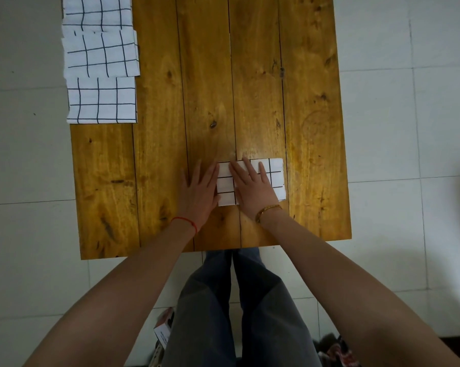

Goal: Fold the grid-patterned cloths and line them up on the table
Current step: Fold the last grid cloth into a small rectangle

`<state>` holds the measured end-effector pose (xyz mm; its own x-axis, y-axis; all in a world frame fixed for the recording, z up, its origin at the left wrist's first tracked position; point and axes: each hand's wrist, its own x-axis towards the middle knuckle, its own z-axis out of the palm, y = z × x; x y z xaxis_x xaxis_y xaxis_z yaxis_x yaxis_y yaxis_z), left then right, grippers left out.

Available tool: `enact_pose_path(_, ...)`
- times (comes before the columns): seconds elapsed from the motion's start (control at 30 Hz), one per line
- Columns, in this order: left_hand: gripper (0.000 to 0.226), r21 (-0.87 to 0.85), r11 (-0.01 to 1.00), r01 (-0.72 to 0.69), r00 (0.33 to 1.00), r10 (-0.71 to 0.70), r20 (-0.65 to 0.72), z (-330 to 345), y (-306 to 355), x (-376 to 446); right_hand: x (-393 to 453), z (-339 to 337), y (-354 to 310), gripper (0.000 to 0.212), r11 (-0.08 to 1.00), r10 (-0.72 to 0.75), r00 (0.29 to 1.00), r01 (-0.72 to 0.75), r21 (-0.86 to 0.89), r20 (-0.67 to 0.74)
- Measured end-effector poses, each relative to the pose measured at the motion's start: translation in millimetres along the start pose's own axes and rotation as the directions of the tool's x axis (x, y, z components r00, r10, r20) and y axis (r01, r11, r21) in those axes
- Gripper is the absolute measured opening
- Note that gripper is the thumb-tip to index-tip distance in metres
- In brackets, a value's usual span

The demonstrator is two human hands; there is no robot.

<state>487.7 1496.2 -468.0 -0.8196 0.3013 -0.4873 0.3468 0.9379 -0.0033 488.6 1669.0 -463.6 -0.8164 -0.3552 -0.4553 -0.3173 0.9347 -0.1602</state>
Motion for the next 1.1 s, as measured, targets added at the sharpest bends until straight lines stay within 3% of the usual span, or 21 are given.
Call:
enact_pose_path(0.3, 0.077, 0.0, 0.999, -0.032, 0.999, 0.032, 0.0, 0, -5, -2, -34, 10, 52, 0.056, 0.968, 0.236, 0.97, -0.229, 0.102, -0.065)
enact_pose_path(0.5, 0.077, 0.002, 1.0, -0.028, 1.0, 0.028, -0.007, 0, -4, -2, -37, 4, 57, 0.056, 0.944, 0.304, 0.944, -0.28, 0.177, -0.126)
enact_pose_path(0.63, 0.075, -0.071, 0.997, -0.029, 0.996, 0.023, -0.087, -3, -1, -10, -41, 1, 35, 0.055, 0.983, 0.156, 0.97, -0.133, 0.129, -0.188)
enact_pose_path(0.83, 0.073, -0.089, 0.996, 0.01, 0.999, -0.015, -0.05, 9, 15, -27, -50, 21, -1, 0.056, 0.992, -0.11, 0.99, 0.115, 0.053, -0.093)
enact_pose_path(1.1, 0.072, -0.065, 0.997, 0.05, 0.998, -0.053, -0.045, 18, 19, -23, -58, 42, 7, 0.059, 0.991, -0.134, 0.991, 0.134, -0.015, 0.011)
